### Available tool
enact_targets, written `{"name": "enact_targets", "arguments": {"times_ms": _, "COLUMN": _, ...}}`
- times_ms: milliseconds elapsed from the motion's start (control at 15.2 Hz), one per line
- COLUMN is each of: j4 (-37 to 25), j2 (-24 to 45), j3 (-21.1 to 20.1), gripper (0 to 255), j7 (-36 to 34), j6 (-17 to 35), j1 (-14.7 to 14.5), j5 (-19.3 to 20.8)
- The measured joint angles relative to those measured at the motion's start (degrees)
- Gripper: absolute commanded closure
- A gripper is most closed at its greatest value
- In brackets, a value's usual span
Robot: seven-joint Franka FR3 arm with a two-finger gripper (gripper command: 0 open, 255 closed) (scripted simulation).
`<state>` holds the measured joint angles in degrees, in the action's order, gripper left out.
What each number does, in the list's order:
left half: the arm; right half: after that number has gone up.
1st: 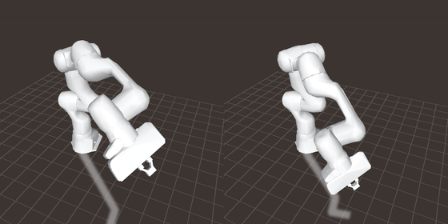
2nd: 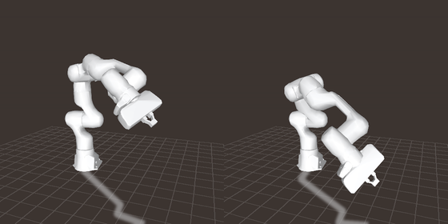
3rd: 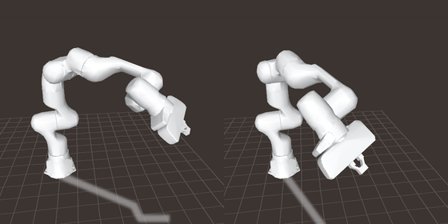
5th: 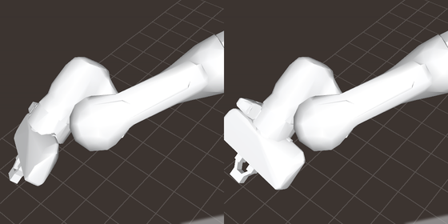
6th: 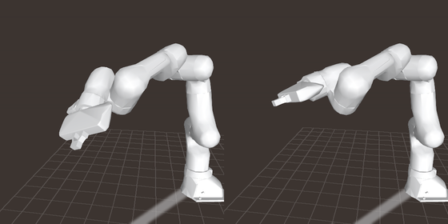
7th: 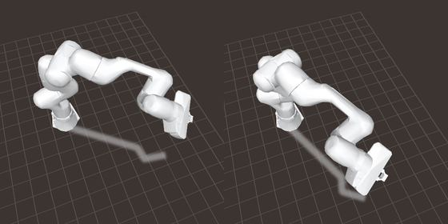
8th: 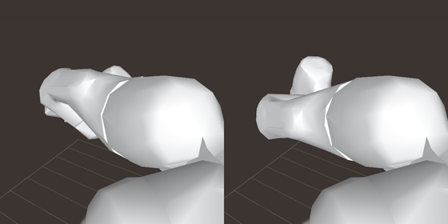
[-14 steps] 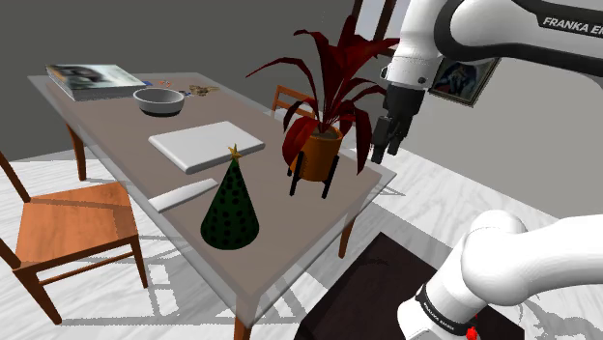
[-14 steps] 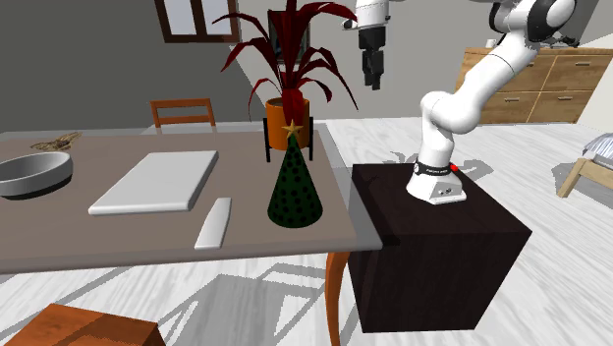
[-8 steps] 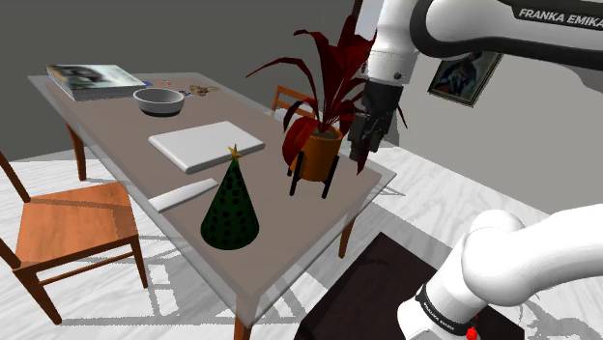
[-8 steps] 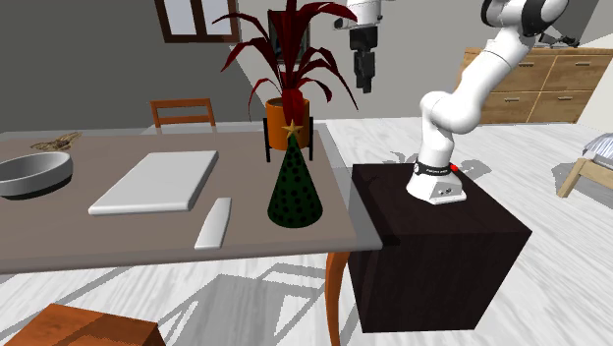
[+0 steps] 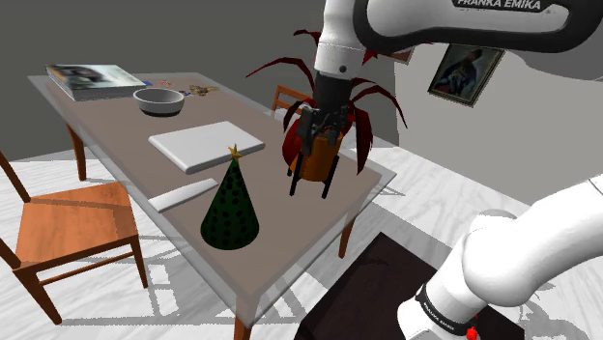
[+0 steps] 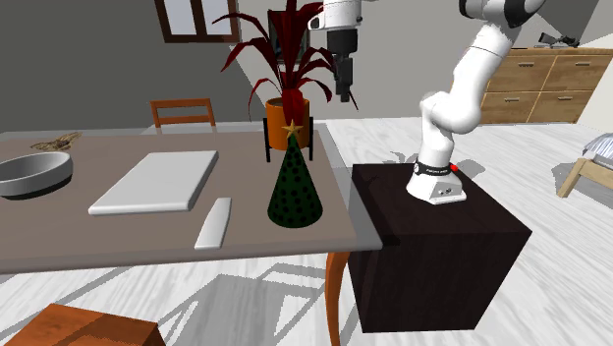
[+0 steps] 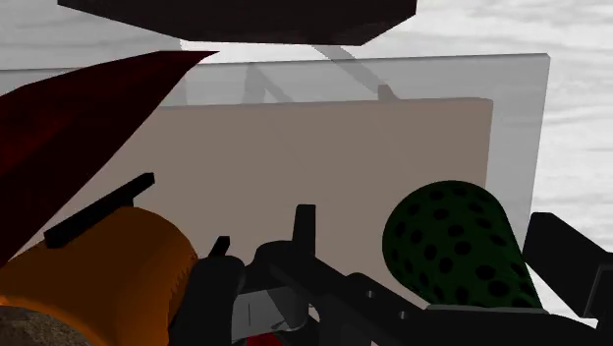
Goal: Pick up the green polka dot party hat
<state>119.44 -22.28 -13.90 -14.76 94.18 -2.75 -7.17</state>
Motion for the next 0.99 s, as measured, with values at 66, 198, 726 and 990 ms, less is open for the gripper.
{"name": "enact_targets", "arguments": {"times_ms": 66, "j4": -0.82, "j2": 1.43, "j3": -0.86, "gripper": 0, "j7": -1.03, "j6": 0.85, "j1": -0.20, "j5": 0.14}}
{"name": "enact_targets", "arguments": {"times_ms": 198, "j4": -4.23, "j2": 5.38, "j3": -2.43, "gripper": 0, "j7": -2.98, "j6": 1.81, "j1": -0.39, "j5": 0.99}}
{"name": "enact_targets", "arguments": {"times_ms": 726, "j4": -21.81, "j2": 22.67, "j3": -8.14, "gripper": 0, "j7": -12.19, "j6": 2.31, "j1": -2.68, "j5": 7.38}}
{"name": "enact_targets", "arguments": {"times_ms": 990, "j4": -27.71, "j2": 28.72, "j3": -9.26, "gripper": 0, "j7": -15.01, "j6": 2.30, "j1": -4.15, "j5": 10.23}}
